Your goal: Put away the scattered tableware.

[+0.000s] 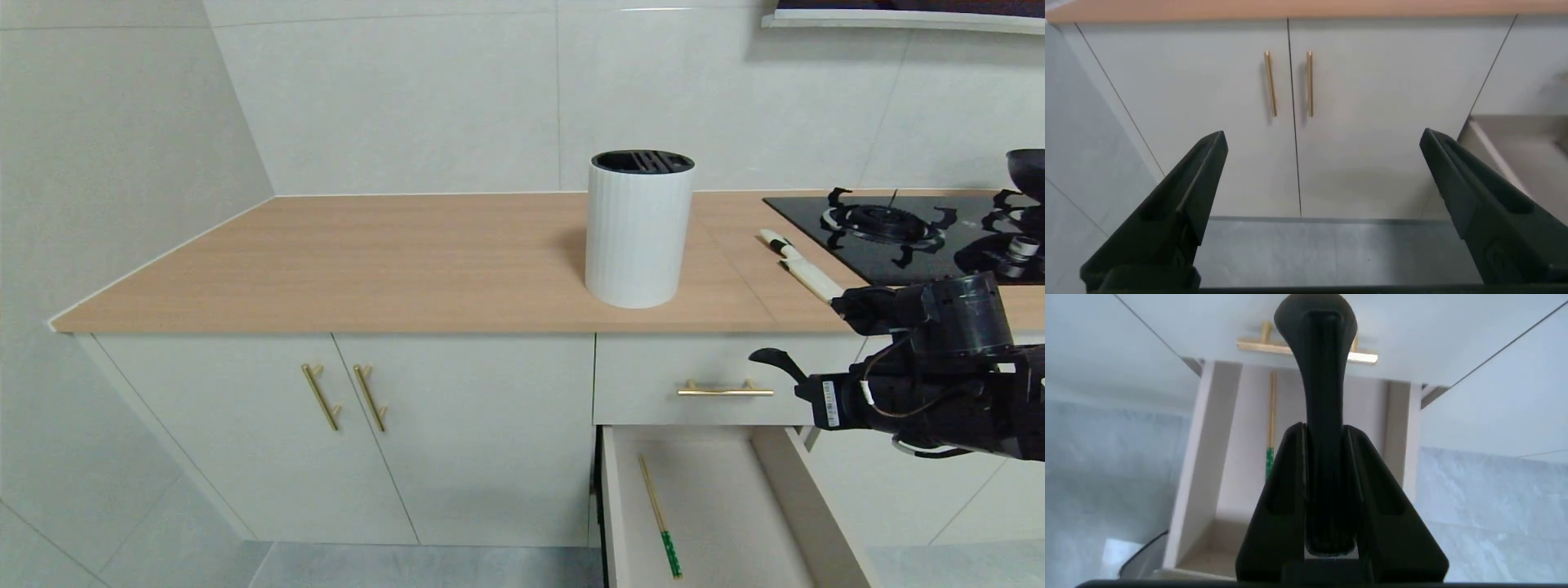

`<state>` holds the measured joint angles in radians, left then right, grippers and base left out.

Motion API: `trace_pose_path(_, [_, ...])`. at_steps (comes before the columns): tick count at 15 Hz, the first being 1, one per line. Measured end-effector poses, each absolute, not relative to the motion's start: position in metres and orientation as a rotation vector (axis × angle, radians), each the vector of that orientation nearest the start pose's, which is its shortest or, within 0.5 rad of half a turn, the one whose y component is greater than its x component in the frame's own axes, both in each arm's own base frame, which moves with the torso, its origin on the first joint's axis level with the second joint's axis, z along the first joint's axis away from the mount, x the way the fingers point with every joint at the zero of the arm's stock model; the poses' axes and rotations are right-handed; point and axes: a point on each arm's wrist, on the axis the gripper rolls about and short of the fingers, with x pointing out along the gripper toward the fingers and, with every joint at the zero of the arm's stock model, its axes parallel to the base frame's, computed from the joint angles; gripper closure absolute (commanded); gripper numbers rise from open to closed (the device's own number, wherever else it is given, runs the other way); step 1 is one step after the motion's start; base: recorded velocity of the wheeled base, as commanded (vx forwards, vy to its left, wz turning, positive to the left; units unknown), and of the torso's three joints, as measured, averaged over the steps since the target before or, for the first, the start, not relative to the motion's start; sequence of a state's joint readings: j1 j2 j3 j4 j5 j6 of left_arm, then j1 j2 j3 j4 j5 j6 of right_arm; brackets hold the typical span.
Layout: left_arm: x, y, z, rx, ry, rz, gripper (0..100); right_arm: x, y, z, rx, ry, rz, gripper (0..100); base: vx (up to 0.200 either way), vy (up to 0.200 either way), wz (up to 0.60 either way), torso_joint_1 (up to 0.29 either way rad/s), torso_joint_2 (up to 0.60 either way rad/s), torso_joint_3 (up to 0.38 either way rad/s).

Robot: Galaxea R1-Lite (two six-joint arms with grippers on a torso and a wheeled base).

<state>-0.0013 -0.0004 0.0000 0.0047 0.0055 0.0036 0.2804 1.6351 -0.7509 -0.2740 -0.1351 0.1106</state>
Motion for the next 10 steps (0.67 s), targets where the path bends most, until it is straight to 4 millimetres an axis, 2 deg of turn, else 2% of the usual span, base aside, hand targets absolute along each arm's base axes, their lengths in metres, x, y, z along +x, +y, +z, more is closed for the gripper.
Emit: trace_pose_path(10, [-0.0228,0.0002,0.075,0.004,0.004,0.004,0,0.2642,0.0729,0.1471,-0.025,0.624,0.107,100,0.0,0.0,0.0,-0.169,0.47,0.294])
